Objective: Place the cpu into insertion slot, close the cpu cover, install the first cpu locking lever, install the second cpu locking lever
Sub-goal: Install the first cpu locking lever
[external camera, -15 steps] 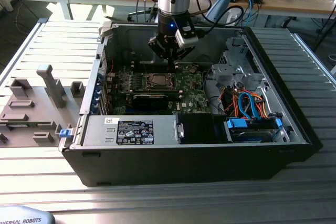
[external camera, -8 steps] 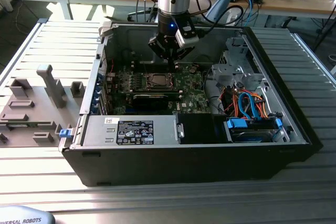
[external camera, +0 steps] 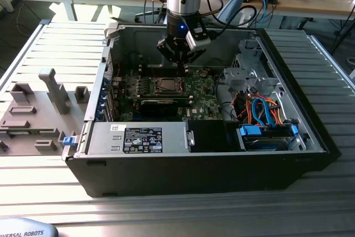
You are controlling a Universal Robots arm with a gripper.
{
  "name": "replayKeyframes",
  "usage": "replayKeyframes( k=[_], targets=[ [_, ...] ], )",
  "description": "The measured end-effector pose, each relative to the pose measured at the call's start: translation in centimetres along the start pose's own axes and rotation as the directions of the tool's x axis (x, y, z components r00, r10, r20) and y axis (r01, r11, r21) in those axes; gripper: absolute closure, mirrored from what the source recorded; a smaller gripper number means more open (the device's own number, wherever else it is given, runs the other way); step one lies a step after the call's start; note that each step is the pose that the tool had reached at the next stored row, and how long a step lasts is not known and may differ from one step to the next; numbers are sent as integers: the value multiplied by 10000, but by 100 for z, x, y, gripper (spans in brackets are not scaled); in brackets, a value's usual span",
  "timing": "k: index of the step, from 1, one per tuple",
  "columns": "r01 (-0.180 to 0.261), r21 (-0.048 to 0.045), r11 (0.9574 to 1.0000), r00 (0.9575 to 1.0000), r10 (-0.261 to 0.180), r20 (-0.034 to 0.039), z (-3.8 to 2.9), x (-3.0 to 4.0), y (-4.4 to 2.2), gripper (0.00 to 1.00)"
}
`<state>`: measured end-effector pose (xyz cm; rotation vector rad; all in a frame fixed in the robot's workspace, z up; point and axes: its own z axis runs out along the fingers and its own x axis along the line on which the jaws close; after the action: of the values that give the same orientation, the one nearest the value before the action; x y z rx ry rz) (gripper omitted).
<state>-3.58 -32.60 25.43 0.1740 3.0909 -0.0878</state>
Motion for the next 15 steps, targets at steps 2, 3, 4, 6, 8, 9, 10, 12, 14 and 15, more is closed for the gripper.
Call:
replayKeyframes(
  k=[2,3,4,6,8,9,10,12,14,15],
  targets=[
    [36,-2,10000,10000,-36,3,0,0,0,89],
    [49,-2,10000,10000,-49,3,0,0,0,89],
    [67,-3,10000,10000,-67,4,0,0,0,89],
    [90,-4,10000,10000,-90,6,0,0,0,89],
    [114,-5,9999,9999,-114,6,0,0,0,89],
    [127,-6,9999,9999,-127,7,0,0,0,89],
    [140,-6,9999,9999,-140,8,0,0,0,89],
    [175,-8,9998,9998,-175,10,0,0,0,89],
    [202,-9,9998,9998,-202,11,0,0,0,89],
    [244,-11,9997,9997,-243,13,0,0,0,89]
  ],
)
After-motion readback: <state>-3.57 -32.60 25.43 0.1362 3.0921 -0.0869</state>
